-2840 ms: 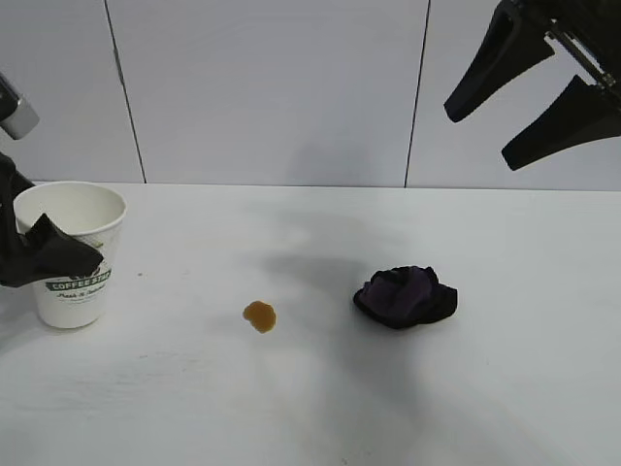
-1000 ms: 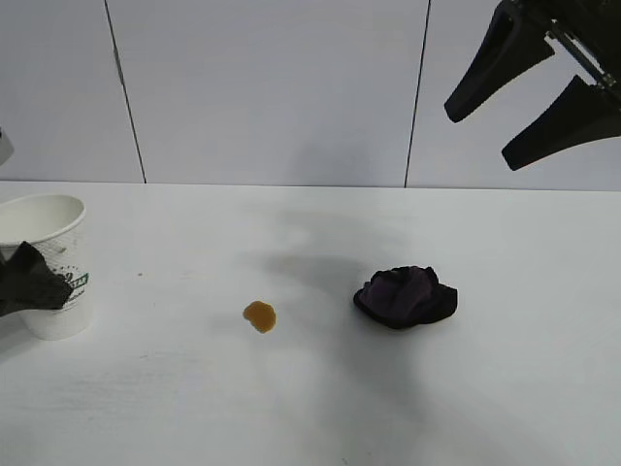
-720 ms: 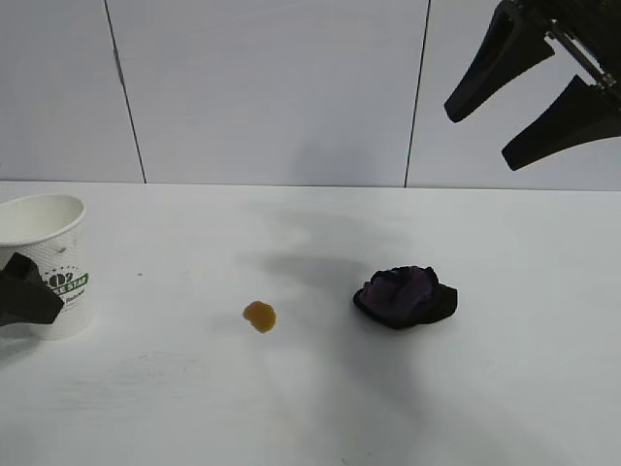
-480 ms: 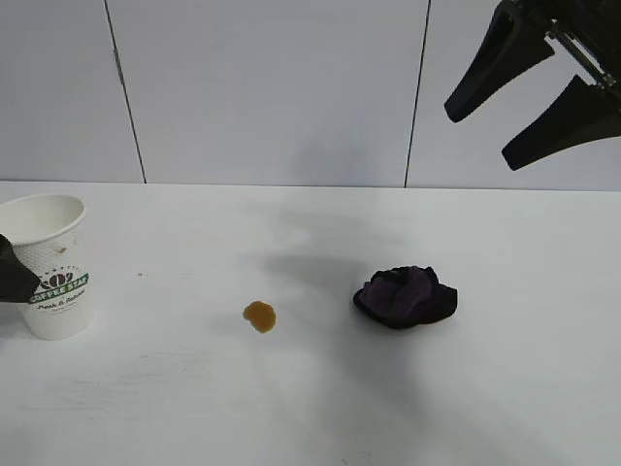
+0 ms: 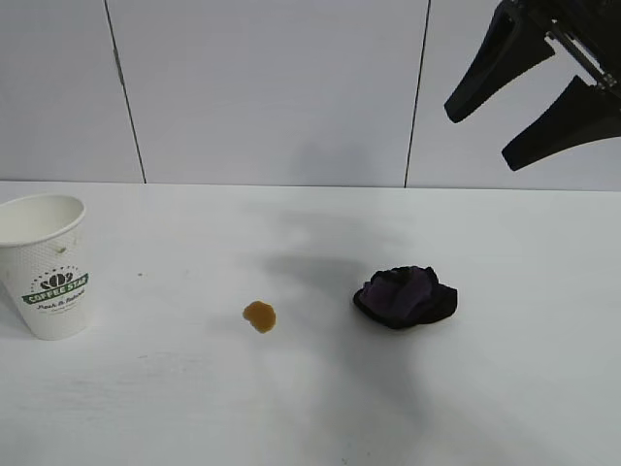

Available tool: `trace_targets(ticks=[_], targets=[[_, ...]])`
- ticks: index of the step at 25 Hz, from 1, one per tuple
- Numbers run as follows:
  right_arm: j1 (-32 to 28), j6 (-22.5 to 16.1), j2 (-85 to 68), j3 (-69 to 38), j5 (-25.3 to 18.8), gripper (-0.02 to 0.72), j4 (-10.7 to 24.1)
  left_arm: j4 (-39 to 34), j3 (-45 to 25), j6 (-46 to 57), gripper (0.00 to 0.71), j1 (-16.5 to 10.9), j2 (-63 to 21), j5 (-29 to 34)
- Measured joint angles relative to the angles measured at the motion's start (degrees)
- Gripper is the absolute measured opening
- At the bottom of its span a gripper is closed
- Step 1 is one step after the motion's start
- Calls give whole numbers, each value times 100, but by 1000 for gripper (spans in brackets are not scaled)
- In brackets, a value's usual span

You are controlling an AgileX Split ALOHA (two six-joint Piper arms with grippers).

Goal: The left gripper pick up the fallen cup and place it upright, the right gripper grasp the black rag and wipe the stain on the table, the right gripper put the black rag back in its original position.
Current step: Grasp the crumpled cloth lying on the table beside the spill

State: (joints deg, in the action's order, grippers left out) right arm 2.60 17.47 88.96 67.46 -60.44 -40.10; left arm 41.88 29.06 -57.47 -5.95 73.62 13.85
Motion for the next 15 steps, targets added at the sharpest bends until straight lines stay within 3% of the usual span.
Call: trace_targets(ticks=[4, 8, 11, 15], targets=[[0, 0, 0, 0, 0, 442, 0, -1023, 28, 1267, 687, -919, -795, 246], [0, 0, 0, 0, 0, 442, -6, -1266, 342, 1737, 687, -1712, -1857, 642], [0, 0, 0, 0, 0, 442, -18, -1259, 821, 1820, 687, -2083, -2704, 925], [0, 0, 0, 0, 11, 442, -22, -921, 1666, 1836, 687, -2317, -3761, 1286]])
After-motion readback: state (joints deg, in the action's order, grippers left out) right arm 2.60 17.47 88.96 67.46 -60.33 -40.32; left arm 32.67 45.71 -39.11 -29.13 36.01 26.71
